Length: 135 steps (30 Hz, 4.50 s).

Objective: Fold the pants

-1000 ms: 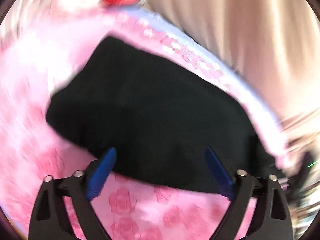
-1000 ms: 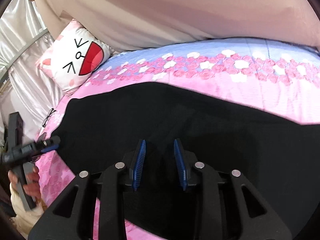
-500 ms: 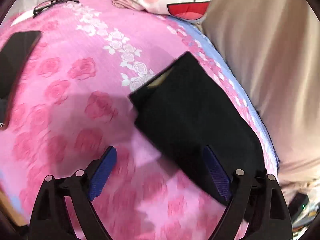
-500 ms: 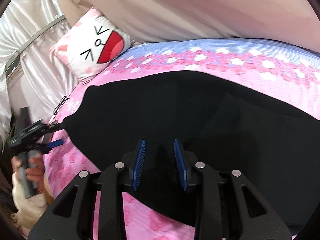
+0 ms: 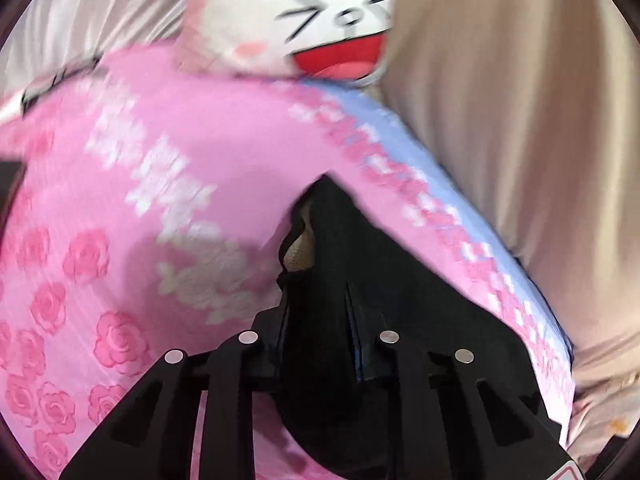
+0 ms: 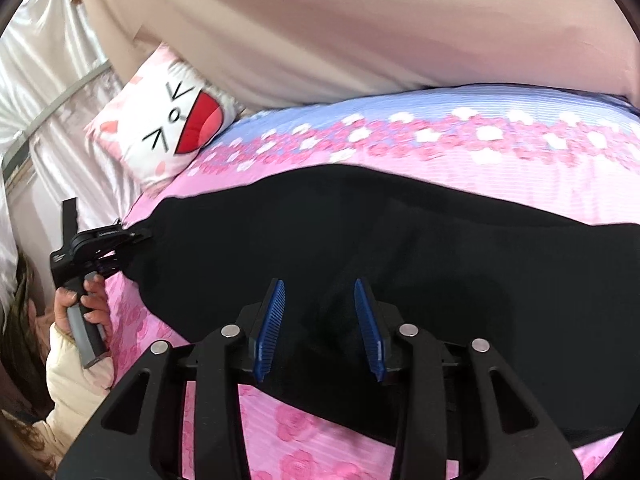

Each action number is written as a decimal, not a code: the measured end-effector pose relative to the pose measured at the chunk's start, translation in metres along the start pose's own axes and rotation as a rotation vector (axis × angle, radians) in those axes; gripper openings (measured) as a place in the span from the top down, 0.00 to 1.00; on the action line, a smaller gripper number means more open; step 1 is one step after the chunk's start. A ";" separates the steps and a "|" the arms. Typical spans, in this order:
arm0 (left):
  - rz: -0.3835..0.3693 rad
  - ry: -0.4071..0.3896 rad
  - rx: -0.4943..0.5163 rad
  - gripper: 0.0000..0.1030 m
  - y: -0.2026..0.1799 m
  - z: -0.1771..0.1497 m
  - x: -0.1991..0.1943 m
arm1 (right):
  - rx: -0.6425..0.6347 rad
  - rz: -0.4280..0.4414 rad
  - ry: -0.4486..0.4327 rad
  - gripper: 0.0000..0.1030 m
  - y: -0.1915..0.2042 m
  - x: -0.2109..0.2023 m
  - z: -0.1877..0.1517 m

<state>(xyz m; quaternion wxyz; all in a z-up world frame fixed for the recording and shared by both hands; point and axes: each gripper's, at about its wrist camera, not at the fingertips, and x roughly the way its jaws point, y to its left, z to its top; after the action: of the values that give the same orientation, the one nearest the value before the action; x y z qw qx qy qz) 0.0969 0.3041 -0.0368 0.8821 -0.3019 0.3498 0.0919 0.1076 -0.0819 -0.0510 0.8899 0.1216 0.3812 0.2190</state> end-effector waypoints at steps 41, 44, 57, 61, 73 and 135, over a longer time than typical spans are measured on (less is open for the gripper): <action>-0.428 0.342 0.962 1.00 -0.449 -0.343 -0.017 | 0.496 -0.222 -0.342 0.37 -0.275 -0.214 -0.114; -0.467 0.261 0.950 0.93 -0.437 -0.323 -0.050 | 0.447 -0.160 -0.318 0.36 -0.264 -0.210 -0.103; 0.069 0.050 0.690 0.27 -0.320 -0.186 -0.025 | 0.186 0.105 -0.088 0.17 -0.202 -0.087 0.003; 0.133 0.097 0.665 0.27 -0.290 -0.182 0.001 | 0.189 0.093 -0.020 0.15 -0.205 -0.049 0.013; 0.104 0.125 0.667 0.23 -0.272 -0.184 0.015 | 0.049 -0.075 -0.119 0.94 -0.187 -0.095 0.016; 0.145 0.175 0.691 0.10 -0.231 -0.185 0.008 | 0.070 0.164 0.025 0.84 -0.052 0.043 0.060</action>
<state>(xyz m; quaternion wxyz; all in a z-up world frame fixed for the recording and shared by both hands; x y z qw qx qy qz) 0.0857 0.0081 -0.0399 0.8899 0.0329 0.4550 0.0043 0.1933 -0.1097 -0.0576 0.8593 0.1805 0.3886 0.2793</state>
